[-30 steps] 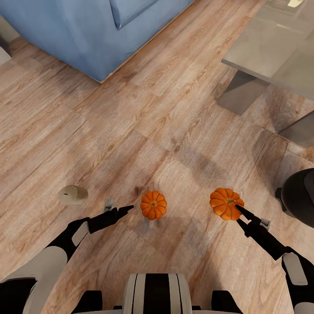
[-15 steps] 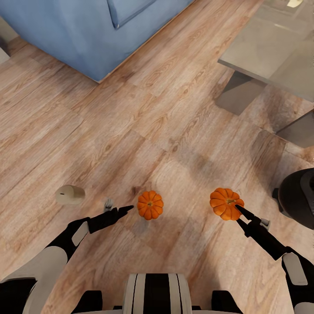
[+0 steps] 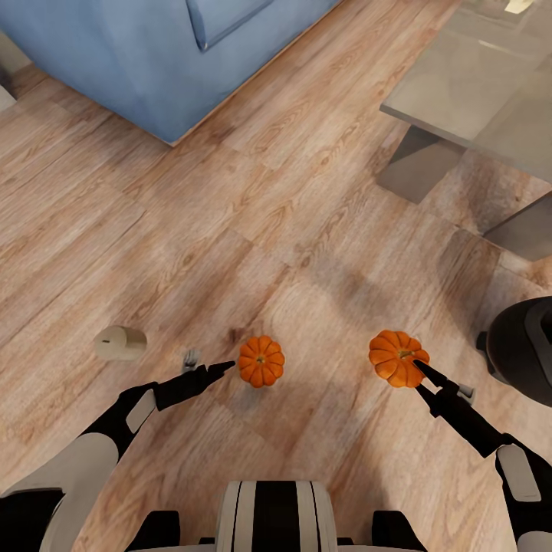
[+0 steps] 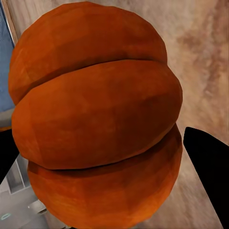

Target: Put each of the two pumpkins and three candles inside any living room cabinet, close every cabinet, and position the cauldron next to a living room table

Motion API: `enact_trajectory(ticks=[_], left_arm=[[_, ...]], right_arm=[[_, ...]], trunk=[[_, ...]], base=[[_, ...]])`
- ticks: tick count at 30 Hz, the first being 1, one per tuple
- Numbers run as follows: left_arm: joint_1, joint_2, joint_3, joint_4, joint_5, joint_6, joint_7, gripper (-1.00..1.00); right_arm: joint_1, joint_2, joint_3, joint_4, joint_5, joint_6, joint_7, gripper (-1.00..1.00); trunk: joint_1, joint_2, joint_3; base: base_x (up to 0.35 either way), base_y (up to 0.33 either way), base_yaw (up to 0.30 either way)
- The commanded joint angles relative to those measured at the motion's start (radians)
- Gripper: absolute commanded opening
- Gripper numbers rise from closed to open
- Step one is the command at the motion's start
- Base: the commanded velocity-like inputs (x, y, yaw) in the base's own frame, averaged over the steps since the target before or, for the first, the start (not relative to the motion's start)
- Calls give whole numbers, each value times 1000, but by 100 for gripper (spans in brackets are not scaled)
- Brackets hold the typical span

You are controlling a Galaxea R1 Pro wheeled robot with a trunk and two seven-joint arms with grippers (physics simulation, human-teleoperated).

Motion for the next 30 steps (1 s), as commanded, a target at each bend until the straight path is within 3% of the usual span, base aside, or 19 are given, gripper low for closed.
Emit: enact_trajectory(ticks=[1,30], left_arm=[[0,0,2,0,3,9,-2,100],[0,1,2,0,3,9,-5,100]], right_arm=[[-1,0,-2,0,-2,6,2,-100],[-1,1,-4,0,-4,6,2,-100]], trunk=[[0,0,0],[0,0,0]], base=[[21,-18,0],[30,-28,0]])
